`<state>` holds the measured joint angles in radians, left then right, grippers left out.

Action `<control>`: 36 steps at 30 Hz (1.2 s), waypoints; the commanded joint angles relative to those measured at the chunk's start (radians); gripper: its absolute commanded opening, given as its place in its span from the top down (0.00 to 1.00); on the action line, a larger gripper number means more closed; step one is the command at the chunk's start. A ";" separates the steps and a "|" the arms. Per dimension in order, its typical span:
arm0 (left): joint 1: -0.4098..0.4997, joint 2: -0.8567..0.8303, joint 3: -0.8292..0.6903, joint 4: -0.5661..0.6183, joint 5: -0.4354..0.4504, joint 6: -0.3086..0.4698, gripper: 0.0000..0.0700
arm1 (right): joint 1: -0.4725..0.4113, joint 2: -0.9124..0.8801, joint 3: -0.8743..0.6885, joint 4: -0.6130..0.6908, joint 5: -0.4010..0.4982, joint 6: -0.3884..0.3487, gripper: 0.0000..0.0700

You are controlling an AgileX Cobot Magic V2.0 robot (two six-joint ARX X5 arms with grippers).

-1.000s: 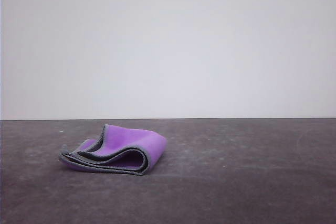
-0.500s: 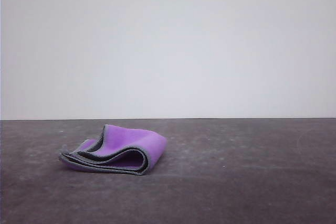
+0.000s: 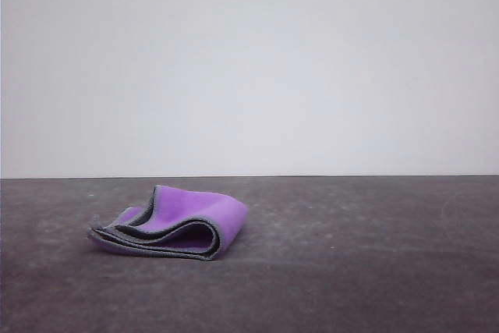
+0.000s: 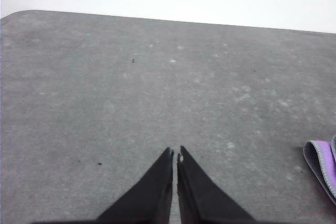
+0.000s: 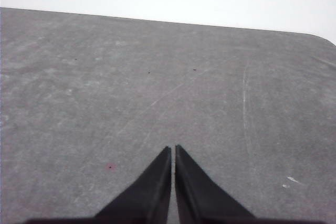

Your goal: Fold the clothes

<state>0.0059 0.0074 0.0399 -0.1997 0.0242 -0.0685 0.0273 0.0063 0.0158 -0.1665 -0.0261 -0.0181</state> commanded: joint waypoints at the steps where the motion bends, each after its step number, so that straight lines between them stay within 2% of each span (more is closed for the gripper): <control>1: 0.000 0.002 -0.013 -0.012 -0.002 0.003 1.00 | 0.003 -0.003 -0.003 0.013 0.000 0.014 0.99; 36: 0.000 0.002 -0.013 -0.012 -0.002 0.003 1.00 | 0.003 -0.003 -0.003 0.013 0.000 0.014 0.99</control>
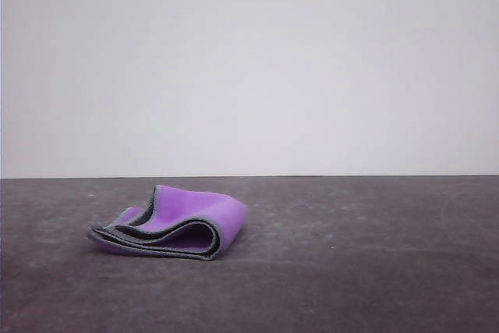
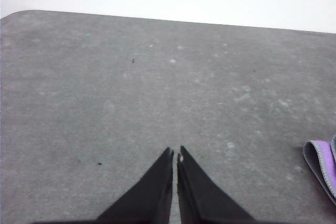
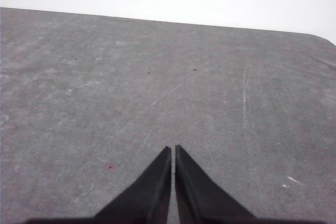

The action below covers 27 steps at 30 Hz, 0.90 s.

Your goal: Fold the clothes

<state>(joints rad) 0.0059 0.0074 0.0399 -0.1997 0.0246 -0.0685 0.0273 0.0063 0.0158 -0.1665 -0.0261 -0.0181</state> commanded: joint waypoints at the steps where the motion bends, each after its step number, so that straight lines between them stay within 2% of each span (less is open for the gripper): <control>1: 0.000 0.002 -0.013 -0.012 -0.003 0.003 1.00 | 0.003 -0.003 -0.003 0.013 0.000 0.014 0.99; 27: 0.000 0.002 -0.013 -0.012 -0.003 0.003 1.00 | 0.003 -0.003 -0.003 0.013 0.000 0.014 0.99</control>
